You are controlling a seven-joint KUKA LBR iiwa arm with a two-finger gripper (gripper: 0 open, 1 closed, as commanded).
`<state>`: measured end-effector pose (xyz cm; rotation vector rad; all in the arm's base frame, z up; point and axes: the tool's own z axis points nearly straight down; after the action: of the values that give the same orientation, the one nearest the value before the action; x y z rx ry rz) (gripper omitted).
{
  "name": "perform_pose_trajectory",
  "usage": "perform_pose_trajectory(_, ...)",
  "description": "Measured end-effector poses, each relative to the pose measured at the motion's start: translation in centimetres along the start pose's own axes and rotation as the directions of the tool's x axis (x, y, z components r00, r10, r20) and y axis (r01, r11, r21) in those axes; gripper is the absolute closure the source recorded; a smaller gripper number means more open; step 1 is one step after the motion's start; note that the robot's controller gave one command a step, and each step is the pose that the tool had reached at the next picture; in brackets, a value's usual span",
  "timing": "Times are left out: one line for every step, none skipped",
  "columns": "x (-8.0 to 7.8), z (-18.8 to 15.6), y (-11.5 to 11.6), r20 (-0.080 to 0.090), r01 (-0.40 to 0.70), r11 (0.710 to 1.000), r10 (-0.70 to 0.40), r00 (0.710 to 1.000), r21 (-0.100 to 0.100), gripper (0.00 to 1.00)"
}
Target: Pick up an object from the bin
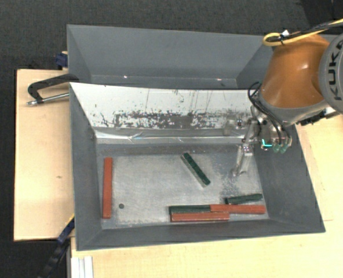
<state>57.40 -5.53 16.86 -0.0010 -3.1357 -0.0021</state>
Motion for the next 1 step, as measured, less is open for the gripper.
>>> perform_pose_trajectory(-0.17,-0.49,0.01,0.009,0.001,1.000,-0.001,1.000,0.001,0.00)
